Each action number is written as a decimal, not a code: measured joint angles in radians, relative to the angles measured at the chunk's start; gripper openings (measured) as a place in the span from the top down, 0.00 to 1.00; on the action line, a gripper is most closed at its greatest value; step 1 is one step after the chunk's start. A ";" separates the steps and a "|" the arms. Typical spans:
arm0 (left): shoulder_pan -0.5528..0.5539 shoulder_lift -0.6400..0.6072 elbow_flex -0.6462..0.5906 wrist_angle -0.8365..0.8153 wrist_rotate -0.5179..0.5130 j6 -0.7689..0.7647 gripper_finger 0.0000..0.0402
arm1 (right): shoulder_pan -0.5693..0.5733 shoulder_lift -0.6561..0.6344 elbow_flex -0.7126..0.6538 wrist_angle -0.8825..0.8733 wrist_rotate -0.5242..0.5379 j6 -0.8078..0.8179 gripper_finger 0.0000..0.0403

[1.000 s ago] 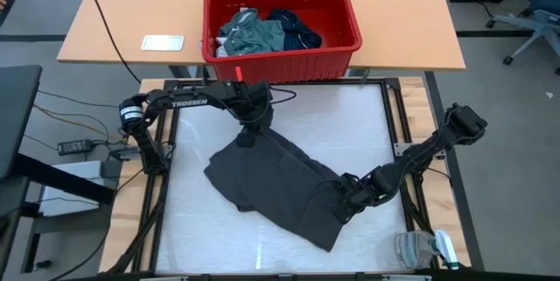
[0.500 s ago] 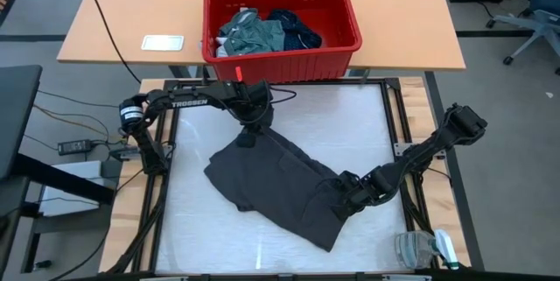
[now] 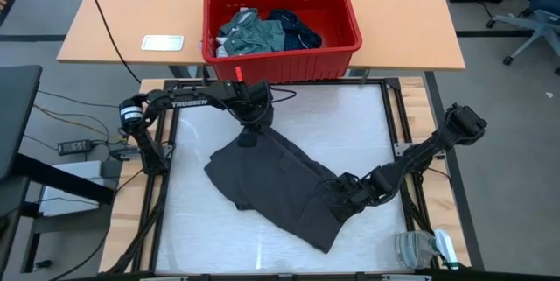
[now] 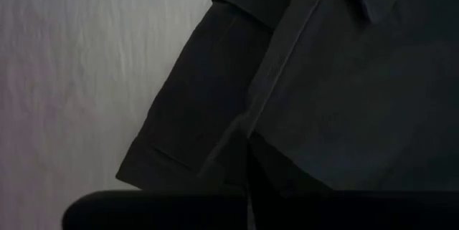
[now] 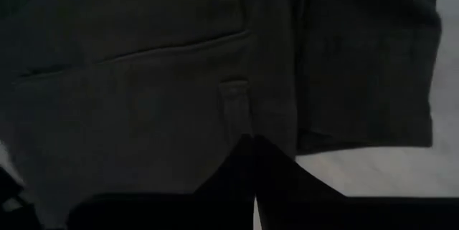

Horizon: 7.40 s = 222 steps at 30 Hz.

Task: Fold laundry
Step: Fold the black pants

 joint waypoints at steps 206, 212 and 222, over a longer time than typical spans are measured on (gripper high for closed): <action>0.072 0.047 -0.412 0.582 -0.032 -0.993 0.17 | -0.866 -0.014 -0.090 0.379 -0.183 -0.586 0.08; 0.073 0.061 -0.412 0.627 -0.021 -0.972 0.39 | -0.884 0.123 -0.086 0.410 -0.211 -0.573 0.13; 0.075 0.102 -0.410 0.666 0.049 -0.944 0.75 | -0.899 0.168 -0.088 0.455 -0.246 -0.597 0.34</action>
